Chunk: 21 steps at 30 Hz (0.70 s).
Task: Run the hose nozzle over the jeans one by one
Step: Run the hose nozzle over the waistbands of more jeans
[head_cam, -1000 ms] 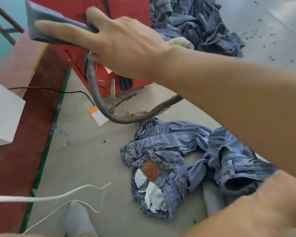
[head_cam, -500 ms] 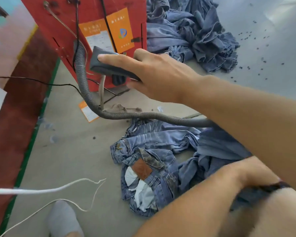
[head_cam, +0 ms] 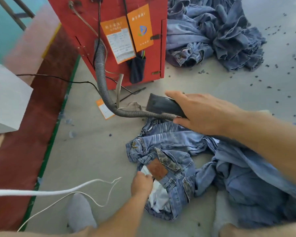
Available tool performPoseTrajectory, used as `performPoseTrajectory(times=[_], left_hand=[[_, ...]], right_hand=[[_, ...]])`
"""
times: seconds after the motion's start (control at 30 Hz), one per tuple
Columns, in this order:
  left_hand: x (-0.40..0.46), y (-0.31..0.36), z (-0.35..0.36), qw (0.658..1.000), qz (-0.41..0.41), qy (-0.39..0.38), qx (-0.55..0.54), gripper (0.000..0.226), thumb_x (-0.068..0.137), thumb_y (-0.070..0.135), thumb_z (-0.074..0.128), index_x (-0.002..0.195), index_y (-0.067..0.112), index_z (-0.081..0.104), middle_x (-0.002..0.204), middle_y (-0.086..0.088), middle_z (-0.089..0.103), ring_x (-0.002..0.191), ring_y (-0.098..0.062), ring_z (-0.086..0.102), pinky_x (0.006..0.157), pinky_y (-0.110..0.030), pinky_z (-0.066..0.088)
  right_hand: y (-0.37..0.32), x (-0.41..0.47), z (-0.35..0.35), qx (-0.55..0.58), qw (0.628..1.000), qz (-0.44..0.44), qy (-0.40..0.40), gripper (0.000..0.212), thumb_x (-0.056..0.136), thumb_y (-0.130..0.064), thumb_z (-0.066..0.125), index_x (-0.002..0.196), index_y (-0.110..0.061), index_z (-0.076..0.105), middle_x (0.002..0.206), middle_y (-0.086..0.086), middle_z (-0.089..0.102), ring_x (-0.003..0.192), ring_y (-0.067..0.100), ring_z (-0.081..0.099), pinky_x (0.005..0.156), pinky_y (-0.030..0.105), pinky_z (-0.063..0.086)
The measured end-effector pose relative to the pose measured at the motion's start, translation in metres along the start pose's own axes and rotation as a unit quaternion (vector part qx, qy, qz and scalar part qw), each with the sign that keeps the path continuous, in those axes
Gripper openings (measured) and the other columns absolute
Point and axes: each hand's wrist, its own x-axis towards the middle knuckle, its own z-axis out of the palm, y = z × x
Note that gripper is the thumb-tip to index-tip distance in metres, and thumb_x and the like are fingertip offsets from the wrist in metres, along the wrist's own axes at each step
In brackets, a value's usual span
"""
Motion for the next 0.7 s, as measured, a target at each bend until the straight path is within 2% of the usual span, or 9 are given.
performPoseTrajectory(times=[0.07, 0.17, 0.33, 0.37, 0.43, 0.53, 0.57, 0.63, 0.7], left_hand=[[0.029, -0.025, -0.017, 0.997, -0.069, 0.038, 0.002, 0.041, 0.101, 0.026, 0.052, 0.132, -0.001, 0.054, 0.135, -0.023, 0.059, 0.124, -0.039, 0.058, 0.098, -0.041, 0.047], [0.048, -0.030, -0.013, 0.992, -0.119, 0.025, -0.030, 0.059, 0.099, 0.033, 0.059, 0.141, -0.003, 0.043, 0.147, -0.026, 0.048, 0.133, -0.042, 0.050, 0.106, -0.042, 0.045], [0.065, -0.004, 0.018, 0.999, -0.024, 0.036, -0.027, 0.095, 0.089, 0.050, 0.072, 0.156, 0.004, 0.022, 0.154, -0.018, 0.042, 0.140, -0.036, 0.045, 0.113, -0.043, 0.042], [0.070, -0.001, 0.016, 0.999, -0.036, 0.016, -0.018, 0.096, 0.087, 0.052, 0.075, 0.154, 0.004, 0.027, 0.150, -0.017, 0.047, 0.137, -0.035, 0.049, 0.112, -0.043, 0.044], [0.077, -0.001, 0.004, 0.997, -0.060, -0.034, 0.029, 0.080, 0.083, 0.060, 0.077, 0.137, 0.006, 0.052, 0.132, -0.011, 0.064, 0.122, -0.032, 0.061, 0.106, -0.044, 0.048], [0.077, 0.005, -0.026, 0.992, 0.013, -0.063, 0.106, 0.066, 0.088, 0.071, 0.062, 0.110, 0.009, 0.067, 0.109, -0.009, 0.071, 0.101, -0.028, 0.067, 0.101, -0.046, 0.052], [0.073, 0.011, -0.039, 0.994, 0.042, -0.074, 0.068, 0.061, 0.092, 0.066, 0.061, 0.110, 0.009, 0.068, 0.110, -0.009, 0.071, 0.099, -0.027, 0.067, 0.100, -0.045, 0.053], [0.063, 0.031, -0.067, 0.992, 0.069, -0.086, -0.067, 0.058, 0.097, 0.054, 0.063, 0.132, 0.008, 0.062, 0.129, -0.009, 0.066, 0.113, -0.028, 0.064, 0.100, -0.041, 0.053], [0.043, 0.059, -0.108, 0.969, 0.050, -0.072, -0.231, 0.051, 0.099, 0.045, 0.065, 0.132, 0.007, 0.061, 0.124, -0.008, 0.069, 0.105, -0.024, 0.066, 0.078, -0.031, 0.056]], right_hand=[[0.028, -0.009, 0.008, -0.047, 0.996, 0.048, -0.064, 0.052, 0.096, -0.054, 0.064, 0.137, -0.031, 0.039, 0.106, -0.001, 0.064, 0.086, 0.024, 0.063, 0.079, 0.044, 0.056], [0.065, -0.021, 0.013, -0.083, 0.984, 0.075, -0.137, 0.042, 0.091, -0.066, 0.063, 0.116, -0.037, 0.048, 0.089, -0.011, 0.059, 0.078, 0.015, 0.063, 0.075, 0.041, 0.057], [0.091, -0.029, 0.012, -0.060, 0.991, 0.088, -0.082, 0.048, 0.079, -0.079, 0.050, 0.116, -0.048, 0.046, 0.080, -0.018, 0.062, 0.068, 0.004, 0.059, 0.063, 0.036, 0.054], [0.091, -0.028, 0.011, -0.055, 0.993, 0.083, -0.070, 0.051, 0.076, -0.082, 0.045, 0.115, -0.049, 0.046, 0.078, -0.019, 0.061, 0.067, 0.003, 0.058, 0.061, 0.036, 0.053], [0.089, -0.027, 0.010, -0.047, 0.995, 0.073, -0.058, 0.053, 0.075, -0.084, 0.042, 0.114, -0.048, 0.046, 0.077, -0.020, 0.061, 0.066, 0.001, 0.056, 0.059, 0.035, 0.052], [0.078, -0.024, 0.014, -0.036, 0.995, 0.067, -0.068, 0.051, 0.081, -0.076, 0.051, 0.121, -0.044, 0.045, 0.085, -0.014, 0.064, 0.072, 0.009, 0.059, 0.068, 0.040, 0.055], [0.073, -0.024, 0.015, -0.031, 0.995, 0.063, -0.077, 0.052, 0.084, -0.071, 0.055, 0.127, -0.044, 0.042, 0.088, -0.011, 0.066, 0.075, 0.011, 0.061, 0.071, 0.042, 0.056], [0.062, -0.023, 0.015, -0.005, 0.994, 0.052, -0.094, 0.062, 0.091, -0.060, 0.063, 0.141, -0.050, 0.028, 0.099, -0.005, 0.069, 0.079, 0.017, 0.064, 0.076, 0.044, 0.057], [0.049, -0.027, 0.008, 0.030, 0.995, 0.037, -0.088, 0.074, 0.096, -0.051, 0.065, 0.146, -0.065, 0.012, 0.111, -0.002, 0.069, 0.087, 0.023, 0.067, 0.082, 0.048, 0.056]])
